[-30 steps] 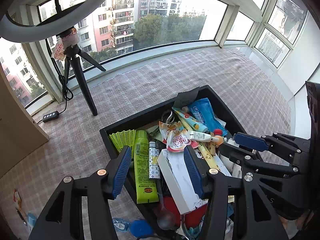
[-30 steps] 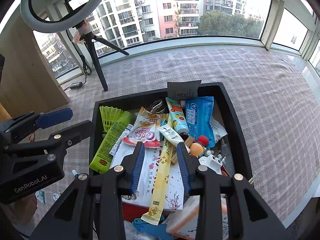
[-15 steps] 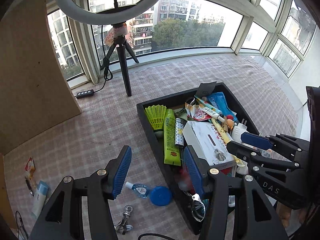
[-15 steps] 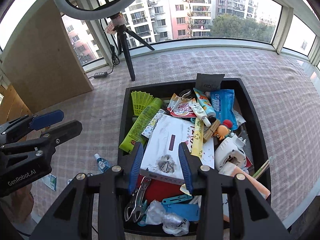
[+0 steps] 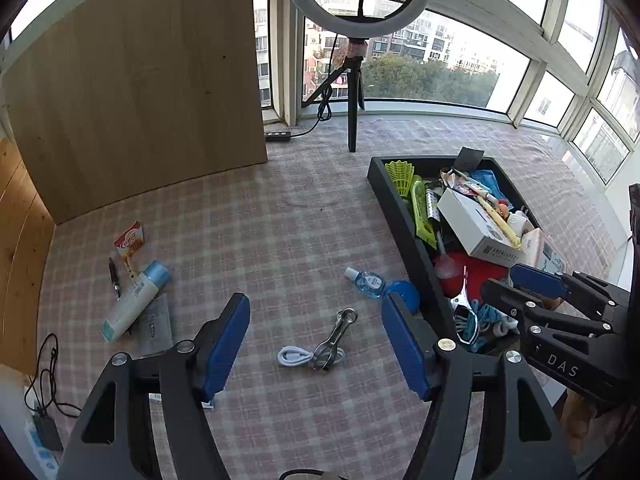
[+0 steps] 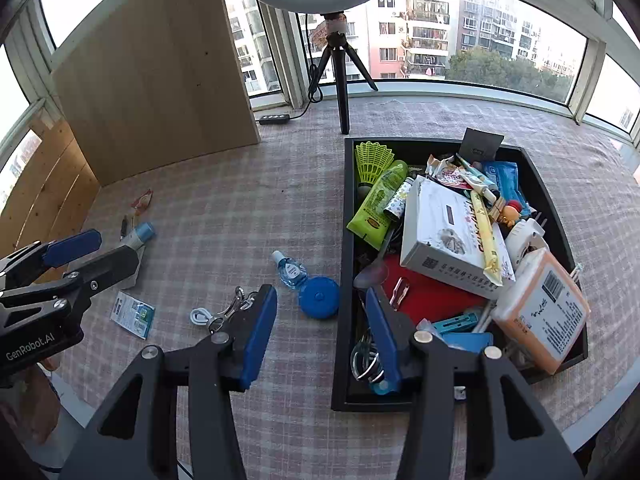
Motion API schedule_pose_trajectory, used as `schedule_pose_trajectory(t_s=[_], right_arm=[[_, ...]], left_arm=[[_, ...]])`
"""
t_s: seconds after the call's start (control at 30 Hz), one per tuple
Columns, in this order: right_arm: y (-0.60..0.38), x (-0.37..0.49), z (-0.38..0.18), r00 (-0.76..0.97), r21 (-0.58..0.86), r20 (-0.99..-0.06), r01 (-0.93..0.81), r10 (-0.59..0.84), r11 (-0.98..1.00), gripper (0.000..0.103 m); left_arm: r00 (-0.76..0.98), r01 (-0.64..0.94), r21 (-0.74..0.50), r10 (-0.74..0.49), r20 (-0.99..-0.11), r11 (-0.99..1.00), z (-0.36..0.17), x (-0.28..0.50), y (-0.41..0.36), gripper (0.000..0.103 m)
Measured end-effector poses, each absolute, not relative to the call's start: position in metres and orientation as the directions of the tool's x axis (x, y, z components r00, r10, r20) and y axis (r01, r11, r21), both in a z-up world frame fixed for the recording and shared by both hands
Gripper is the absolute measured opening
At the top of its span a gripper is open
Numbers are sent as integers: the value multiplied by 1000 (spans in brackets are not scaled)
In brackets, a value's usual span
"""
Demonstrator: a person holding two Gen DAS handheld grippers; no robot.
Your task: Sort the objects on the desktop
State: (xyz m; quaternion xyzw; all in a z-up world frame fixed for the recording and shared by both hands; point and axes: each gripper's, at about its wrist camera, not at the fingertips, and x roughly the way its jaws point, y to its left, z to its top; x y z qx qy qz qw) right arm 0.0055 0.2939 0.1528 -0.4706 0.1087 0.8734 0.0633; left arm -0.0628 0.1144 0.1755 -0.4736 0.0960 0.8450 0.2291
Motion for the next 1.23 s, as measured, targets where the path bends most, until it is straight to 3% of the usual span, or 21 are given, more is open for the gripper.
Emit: schedule_pose_trajectory(t_s=[0.63,1.13,1.23], right_arm=[[221,31,93,-485,109,-875,-219,11,-969,51],[215,32,66,-440,127,-898,-232,-13,-964,51],[214,30,62,-435,122,-901,-229,-10,-966,51]], left_arm=[[-374,-291,-6,120,-920,-957,95,-34,-14,70],[-343,-197,-43,110,-933,-979,66,-31,-64,71],[-360,-207,-12,88,-929,-978,65,-32,-63,77]])
